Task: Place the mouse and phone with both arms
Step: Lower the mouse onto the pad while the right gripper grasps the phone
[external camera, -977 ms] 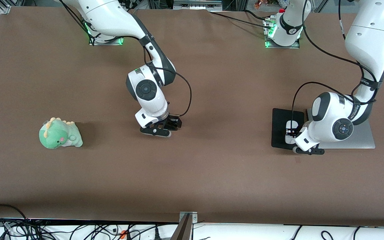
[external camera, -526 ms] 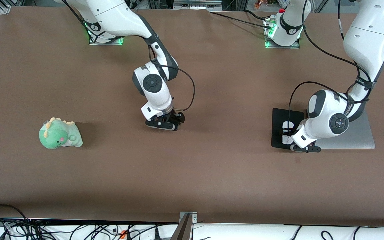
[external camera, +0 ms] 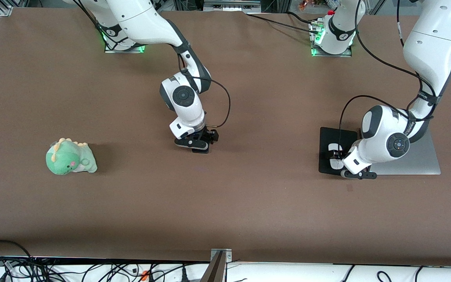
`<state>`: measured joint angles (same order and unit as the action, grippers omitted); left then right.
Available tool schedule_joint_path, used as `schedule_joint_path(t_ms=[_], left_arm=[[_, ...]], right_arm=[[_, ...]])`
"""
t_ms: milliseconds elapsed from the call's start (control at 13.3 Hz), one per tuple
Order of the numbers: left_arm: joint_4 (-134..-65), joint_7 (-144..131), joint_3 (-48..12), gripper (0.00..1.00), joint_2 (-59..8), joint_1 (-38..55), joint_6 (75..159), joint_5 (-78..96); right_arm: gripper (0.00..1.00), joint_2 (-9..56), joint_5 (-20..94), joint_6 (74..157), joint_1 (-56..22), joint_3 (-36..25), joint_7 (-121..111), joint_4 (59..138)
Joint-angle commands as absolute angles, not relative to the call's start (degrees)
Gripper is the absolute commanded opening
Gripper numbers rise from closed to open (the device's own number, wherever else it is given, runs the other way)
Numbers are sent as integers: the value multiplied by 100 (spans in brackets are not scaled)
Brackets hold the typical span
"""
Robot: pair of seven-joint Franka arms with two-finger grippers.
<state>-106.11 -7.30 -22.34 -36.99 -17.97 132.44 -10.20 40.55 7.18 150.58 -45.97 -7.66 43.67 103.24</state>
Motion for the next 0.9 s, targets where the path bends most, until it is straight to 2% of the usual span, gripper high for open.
schedule_joint_path(t_ms=[0,150,301,451,601,676,827], left_arm=[[-10329,-668,-2320,100,-3323,-1837,12712,-1099],[-9593,-668,-2338,100,-3305,-1680,11652,-1107],[-8714,-659,-2338,100,-3305,-1530,10509,-1107],[-8115,-668,-2329,100,-3305,-1310,9908,-1116],[-7754,-659,-2338,100,-3279,-1301,9486,-1107],[-7621,-659,-2338,100,-3217,-1301,9388,-1107],[-7480,-650,-2277,100,-3077,-1283,9352,-1107]], right_arm=[[100,4069,686,15179,-4702,-896,4298,10380],[97,4131,677,15196,-4798,-940,4254,10380],[73,4140,563,15179,-4790,-949,4210,10380],[43,4140,563,15144,-4790,-958,4114,10371],[23,4113,563,14873,-4729,-967,4061,10258],[18,4113,563,14593,-4694,-967,4000,10083],[16,4113,571,13785,-4449,-967,3728,9556]])
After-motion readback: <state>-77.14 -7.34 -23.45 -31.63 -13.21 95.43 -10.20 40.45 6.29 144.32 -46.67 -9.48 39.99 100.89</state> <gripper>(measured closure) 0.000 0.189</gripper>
